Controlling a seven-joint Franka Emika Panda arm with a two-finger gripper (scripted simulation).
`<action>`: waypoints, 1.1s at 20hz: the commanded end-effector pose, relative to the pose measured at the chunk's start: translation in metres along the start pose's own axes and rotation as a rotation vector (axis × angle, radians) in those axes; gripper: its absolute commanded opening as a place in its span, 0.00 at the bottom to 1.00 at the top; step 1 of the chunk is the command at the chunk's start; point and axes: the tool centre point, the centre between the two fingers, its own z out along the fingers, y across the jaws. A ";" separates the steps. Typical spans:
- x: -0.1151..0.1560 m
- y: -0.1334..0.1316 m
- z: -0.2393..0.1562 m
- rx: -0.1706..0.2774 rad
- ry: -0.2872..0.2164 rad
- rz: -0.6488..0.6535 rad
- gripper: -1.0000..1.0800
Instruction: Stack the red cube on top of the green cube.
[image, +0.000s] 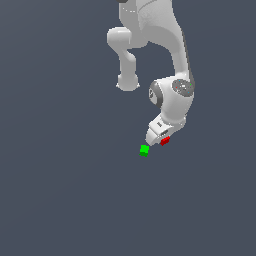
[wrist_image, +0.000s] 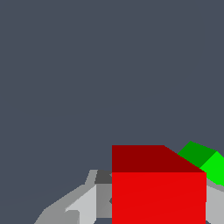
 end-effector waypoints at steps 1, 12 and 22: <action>0.000 0.000 -0.015 0.000 0.000 0.000 0.00; 0.000 0.004 -0.028 0.000 0.001 0.000 0.00; -0.018 0.065 0.011 0.000 0.001 0.000 0.00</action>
